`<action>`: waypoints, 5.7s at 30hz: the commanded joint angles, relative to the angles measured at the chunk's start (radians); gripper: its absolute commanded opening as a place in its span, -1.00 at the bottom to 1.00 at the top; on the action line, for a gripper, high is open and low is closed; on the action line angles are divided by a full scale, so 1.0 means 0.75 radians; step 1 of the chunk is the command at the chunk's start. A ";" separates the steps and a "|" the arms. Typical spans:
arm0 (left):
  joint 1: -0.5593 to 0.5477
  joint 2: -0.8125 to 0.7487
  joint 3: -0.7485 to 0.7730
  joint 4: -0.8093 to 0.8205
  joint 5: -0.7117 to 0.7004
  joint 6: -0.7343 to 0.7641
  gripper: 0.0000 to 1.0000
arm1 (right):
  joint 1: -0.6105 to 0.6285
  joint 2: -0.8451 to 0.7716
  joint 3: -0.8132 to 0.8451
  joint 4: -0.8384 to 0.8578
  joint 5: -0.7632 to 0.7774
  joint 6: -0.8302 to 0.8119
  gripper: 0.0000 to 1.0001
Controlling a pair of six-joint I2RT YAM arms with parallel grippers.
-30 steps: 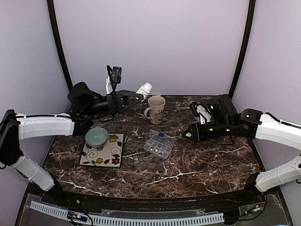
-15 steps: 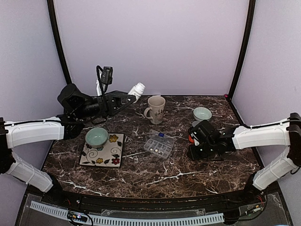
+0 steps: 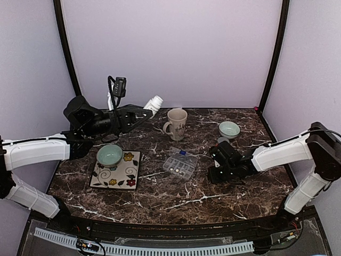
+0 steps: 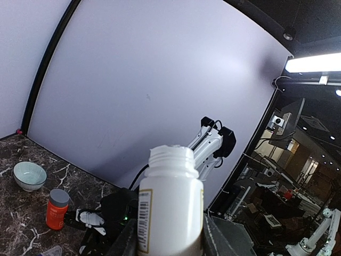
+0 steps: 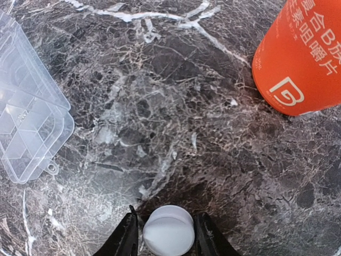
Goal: Sort the pills into containers
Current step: Place the lid of the pill bottle at the center of the board, then pick up the lid of the pill bottle from the center of the board, then close the lid of the pill bottle on the pill bottle.
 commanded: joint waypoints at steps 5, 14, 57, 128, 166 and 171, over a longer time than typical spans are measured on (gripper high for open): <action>0.009 -0.057 -0.017 -0.005 0.001 0.047 -1.00 | 0.022 0.028 0.025 -0.033 0.013 0.022 -0.20; 0.008 -0.058 -0.012 -0.024 0.015 0.058 -1.00 | 0.026 -0.027 0.111 -0.197 0.064 -0.004 -0.13; 0.009 -0.074 -0.030 -0.043 0.024 0.055 -1.00 | -0.027 0.172 0.415 -0.593 -0.075 -0.067 -0.12; 0.010 -0.029 -0.069 -0.077 0.182 -0.033 -1.00 | -0.087 -0.572 0.501 -0.511 -0.419 -0.061 -0.86; -0.095 0.198 0.252 -0.413 0.491 0.047 -1.00 | 0.070 -0.468 0.805 -0.239 -0.962 0.006 -0.85; -0.113 0.199 0.273 -0.452 0.488 0.067 -1.00 | 0.087 -0.450 0.808 -0.225 -0.973 0.012 -0.85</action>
